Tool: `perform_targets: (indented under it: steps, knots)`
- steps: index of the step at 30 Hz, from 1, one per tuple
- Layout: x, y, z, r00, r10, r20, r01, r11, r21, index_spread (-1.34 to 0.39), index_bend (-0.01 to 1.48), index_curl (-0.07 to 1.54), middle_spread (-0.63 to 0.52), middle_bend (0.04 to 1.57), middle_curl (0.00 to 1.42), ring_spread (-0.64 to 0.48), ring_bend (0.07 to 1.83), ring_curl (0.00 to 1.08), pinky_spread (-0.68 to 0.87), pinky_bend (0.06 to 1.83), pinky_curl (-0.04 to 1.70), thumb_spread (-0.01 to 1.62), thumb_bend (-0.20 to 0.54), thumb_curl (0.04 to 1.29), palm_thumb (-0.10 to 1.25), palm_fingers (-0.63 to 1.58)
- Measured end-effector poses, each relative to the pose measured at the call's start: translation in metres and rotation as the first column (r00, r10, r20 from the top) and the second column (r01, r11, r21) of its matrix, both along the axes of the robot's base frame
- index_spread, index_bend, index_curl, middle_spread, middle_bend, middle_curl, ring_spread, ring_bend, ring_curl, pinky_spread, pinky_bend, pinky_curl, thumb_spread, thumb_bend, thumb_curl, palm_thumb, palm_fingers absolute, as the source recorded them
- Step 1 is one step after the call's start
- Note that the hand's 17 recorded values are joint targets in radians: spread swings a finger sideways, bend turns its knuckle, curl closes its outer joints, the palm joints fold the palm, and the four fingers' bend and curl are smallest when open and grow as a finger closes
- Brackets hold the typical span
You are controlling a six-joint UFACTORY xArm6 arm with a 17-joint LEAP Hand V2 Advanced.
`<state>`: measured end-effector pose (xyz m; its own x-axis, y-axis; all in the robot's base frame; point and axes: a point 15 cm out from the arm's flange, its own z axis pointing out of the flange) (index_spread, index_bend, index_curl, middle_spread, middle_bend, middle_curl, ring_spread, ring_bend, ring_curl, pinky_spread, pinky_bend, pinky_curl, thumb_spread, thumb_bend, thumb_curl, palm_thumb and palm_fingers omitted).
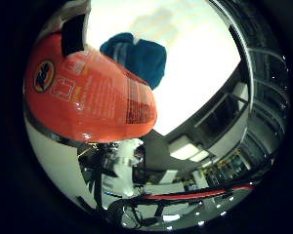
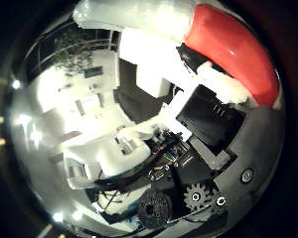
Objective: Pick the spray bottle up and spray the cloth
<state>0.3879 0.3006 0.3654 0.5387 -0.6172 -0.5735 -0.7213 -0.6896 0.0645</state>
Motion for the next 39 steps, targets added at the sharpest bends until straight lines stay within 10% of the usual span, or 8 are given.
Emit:
perform_targets:
  steps: [14,39]
  knots:
    - [0.041,0.068,-0.001,0.991,0.077,0.112,-0.121,0.872,0.474,-0.18,1.18,0.70,-0.07,1.36,0.59,-0.15,1.47,0.58,-0.21,1.00,1.32,0.88,-0.015,0.84,1.02,1.20]
    - [0.086,0.159,-0.149,0.998,-0.060,-0.006,0.050,0.776,0.629,-0.17,1.17,0.71,-0.07,1.36,0.59,-0.15,1.47,0.57,-0.20,0.99,1.33,0.86,-0.015,0.86,1.01,1.20]
